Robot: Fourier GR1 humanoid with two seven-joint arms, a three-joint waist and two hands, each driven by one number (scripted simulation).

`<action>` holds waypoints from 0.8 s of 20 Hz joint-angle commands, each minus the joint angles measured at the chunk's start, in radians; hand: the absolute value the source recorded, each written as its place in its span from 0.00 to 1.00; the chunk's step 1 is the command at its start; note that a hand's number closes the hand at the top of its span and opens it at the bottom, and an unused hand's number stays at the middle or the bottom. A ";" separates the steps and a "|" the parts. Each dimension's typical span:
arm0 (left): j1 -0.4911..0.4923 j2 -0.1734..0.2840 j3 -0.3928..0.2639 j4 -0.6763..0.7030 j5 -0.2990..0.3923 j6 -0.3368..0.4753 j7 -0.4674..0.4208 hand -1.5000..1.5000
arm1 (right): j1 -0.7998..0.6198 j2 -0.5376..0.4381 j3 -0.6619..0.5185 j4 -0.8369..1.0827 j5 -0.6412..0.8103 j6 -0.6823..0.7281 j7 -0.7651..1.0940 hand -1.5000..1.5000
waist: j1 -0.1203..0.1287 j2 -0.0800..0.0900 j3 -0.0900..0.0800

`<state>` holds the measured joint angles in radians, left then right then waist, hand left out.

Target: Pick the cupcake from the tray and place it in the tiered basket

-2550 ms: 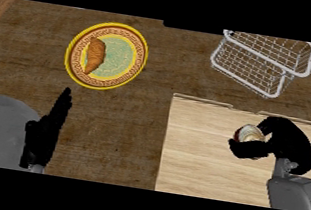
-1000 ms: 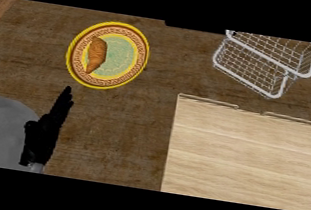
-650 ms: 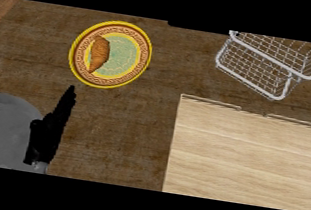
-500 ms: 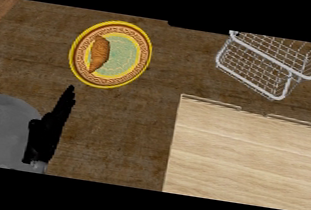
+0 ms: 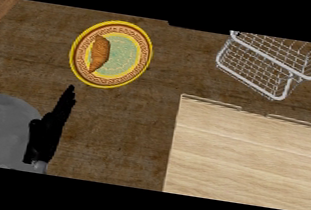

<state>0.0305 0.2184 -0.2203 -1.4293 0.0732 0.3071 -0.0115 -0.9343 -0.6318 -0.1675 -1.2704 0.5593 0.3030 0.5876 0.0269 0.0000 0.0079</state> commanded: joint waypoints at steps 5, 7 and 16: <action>0.039 -0.036 -0.024 0.051 -0.029 0.007 0.007 0.50 | -0.024 0.097 0.051 0.256 0.120 -0.186 -0.100 1.00 | -0.003 0.008 -0.008; 0.013 -0.026 0.000 0.056 -0.016 -0.005 0.037 0.50 | -0.094 0.087 0.036 0.351 0.127 -0.197 -0.126 1.00 | -0.002 0.008 -0.008; 0.023 -0.020 0.016 -0.001 -0.013 -0.003 0.076 0.50 | -0.068 0.231 -0.133 0.475 -0.053 -0.311 -0.184 0.00 | -0.006 0.006 -0.007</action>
<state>0.0356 0.2003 -0.2077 -1.4416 0.0534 0.3004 0.0050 -1.0219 -0.4489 -0.2299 -0.8401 0.5802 0.0361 0.4395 0.0261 0.0017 0.0092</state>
